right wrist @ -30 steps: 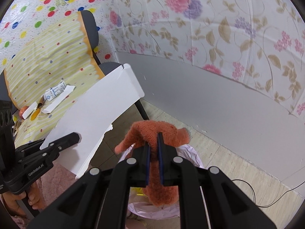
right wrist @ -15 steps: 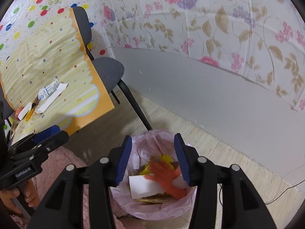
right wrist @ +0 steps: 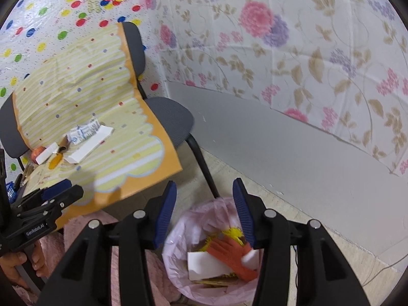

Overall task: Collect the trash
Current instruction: 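Open both tools to drop the sheet and cloth into the bin, then return both tools to the chair above the remaining trash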

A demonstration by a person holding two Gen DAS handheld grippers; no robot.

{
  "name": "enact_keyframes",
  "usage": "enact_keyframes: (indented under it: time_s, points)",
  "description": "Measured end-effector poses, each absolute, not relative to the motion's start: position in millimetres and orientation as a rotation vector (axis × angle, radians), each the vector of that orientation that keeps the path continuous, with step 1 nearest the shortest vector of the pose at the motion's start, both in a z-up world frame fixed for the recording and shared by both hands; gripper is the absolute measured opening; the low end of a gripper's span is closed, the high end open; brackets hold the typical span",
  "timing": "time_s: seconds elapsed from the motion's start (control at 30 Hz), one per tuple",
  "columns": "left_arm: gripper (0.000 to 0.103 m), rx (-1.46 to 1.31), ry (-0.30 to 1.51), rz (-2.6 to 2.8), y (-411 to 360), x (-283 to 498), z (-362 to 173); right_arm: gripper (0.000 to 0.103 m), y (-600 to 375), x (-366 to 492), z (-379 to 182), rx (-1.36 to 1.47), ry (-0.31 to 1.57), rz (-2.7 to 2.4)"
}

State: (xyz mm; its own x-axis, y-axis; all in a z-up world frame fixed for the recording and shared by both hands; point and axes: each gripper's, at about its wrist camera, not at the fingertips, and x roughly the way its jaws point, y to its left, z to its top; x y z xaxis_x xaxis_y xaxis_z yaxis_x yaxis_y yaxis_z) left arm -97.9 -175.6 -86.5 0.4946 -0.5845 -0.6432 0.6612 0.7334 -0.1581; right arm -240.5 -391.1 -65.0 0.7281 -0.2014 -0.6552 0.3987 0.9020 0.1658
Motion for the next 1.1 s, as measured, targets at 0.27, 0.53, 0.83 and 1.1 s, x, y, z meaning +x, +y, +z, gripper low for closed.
enact_keyframes:
  time_s: [0.27, 0.53, 0.83, 1.1]
  points:
    - [0.064, 0.068, 0.72, -0.603, -118.6, -76.8, -74.0, 0.046, -347.6, -189.9, -49.5, 0.258, 0.657, -0.202]
    - [0.065, 0.014, 0.699, -0.434, -55.5, -53.2, -64.4, 0.046, -300.2, -140.9, -42.5, 0.197, 0.67, -0.074]
    - [0.067, -0.032, 0.703, -0.311, -8.6, -27.0, -65.5, 0.049, -259.1, -91.8, -49.7, 0.151, 0.706, 0.031]
    - [0.067, -0.03, 0.72, -0.265, 7.7, -2.0, -81.7, 0.049, -218.9, -46.9, -76.6, 0.088, 0.791, 0.132]
